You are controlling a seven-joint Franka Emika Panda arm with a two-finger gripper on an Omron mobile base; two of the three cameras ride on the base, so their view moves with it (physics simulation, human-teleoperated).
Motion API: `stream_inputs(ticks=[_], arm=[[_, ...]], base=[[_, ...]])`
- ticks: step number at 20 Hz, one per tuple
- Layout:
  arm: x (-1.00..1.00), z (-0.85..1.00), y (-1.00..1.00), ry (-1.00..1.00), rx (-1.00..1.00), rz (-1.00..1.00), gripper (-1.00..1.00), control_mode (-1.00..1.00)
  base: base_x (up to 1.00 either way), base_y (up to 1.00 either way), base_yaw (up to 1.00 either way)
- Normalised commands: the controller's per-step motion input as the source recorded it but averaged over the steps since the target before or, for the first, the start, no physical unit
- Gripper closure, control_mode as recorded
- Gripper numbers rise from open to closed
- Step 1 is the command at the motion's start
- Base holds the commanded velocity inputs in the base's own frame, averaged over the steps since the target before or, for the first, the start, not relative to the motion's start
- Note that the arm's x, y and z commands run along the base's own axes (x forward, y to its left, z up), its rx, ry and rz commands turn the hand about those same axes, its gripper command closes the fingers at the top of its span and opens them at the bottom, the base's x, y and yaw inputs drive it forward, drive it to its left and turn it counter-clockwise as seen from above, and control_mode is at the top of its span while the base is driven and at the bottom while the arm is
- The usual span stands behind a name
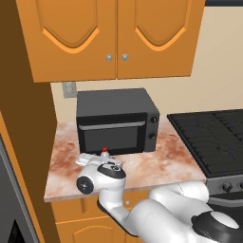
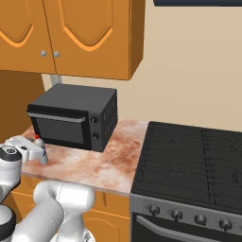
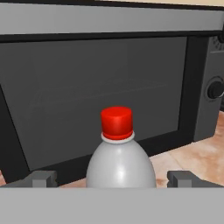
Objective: Take the bottled waters from the counter and place them in the freezer to freeze. Close the freezer door after placing the bottles.
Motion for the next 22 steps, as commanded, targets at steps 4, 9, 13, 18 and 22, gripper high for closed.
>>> stream_inputs(ticks=[4, 9, 13, 18, 22], arm=[[0.0, 0.0, -0.01, 0.0, 0.0, 0.0, 1.0, -1.0], [0.0, 0.0, 0.0, 0.0, 0.0, 0.0, 1.0, -1.0], [0.0, 0.0, 0.0, 0.0, 0.0, 0.0, 1.0, -1.0], [-0.05, 0.07, 0.0, 0.01, 0.0, 0.0, 1.0, -1.0], [-0.34, 0.62, 0.0, 0.0, 0.0, 0.0, 1.0, -1.0]], base=[[0.0, 0.0, 0.0], [0.0, 0.0, 0.0], [0.0, 0.0, 0.0], [0.0, 0.0, 0.0], [0.0, 0.0, 0.0]])
